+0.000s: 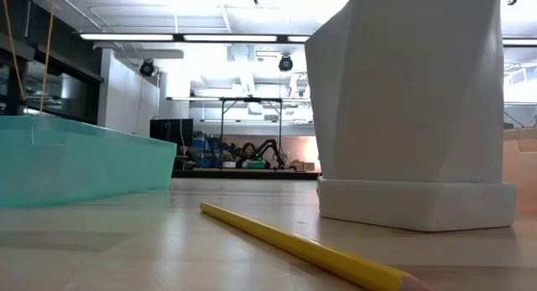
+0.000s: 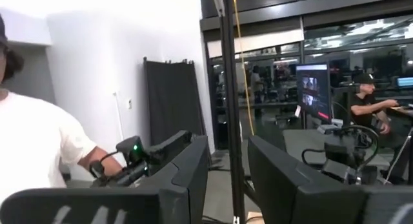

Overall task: Sort pens & pencils
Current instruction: Put the yellow pencil into the orange bin

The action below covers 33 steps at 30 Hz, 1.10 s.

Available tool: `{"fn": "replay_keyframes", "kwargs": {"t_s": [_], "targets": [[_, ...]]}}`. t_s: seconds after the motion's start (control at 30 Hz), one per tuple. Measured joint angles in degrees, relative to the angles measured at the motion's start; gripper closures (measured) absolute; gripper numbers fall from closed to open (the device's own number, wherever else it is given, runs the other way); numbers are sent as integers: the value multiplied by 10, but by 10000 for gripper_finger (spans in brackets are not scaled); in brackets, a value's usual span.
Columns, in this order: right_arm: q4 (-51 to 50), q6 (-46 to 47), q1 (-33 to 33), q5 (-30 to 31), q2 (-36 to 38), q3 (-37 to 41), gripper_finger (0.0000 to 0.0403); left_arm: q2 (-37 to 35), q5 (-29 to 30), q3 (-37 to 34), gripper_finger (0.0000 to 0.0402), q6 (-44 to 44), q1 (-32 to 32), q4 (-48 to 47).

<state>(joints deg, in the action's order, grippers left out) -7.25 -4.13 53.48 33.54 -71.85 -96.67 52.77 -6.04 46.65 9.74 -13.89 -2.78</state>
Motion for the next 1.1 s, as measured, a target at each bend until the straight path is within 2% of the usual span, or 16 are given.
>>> {"fn": "replay_keyframes", "kwargs": {"t_s": [0.23,0.57,0.83,1.1], "targets": [[-50,-6,-19,-30,27,1,300,6,15,0,291,6,0,-3],[-68,-73,-55,-126,111,1,300,23,27,0,291,12,0,-3],[-167,-24,-98,-115,158,1,300,36,35,0,291,24,0,-1],[-207,-20,-119,-121,200,1,300,50,39,0,291,39,0,1]]}}
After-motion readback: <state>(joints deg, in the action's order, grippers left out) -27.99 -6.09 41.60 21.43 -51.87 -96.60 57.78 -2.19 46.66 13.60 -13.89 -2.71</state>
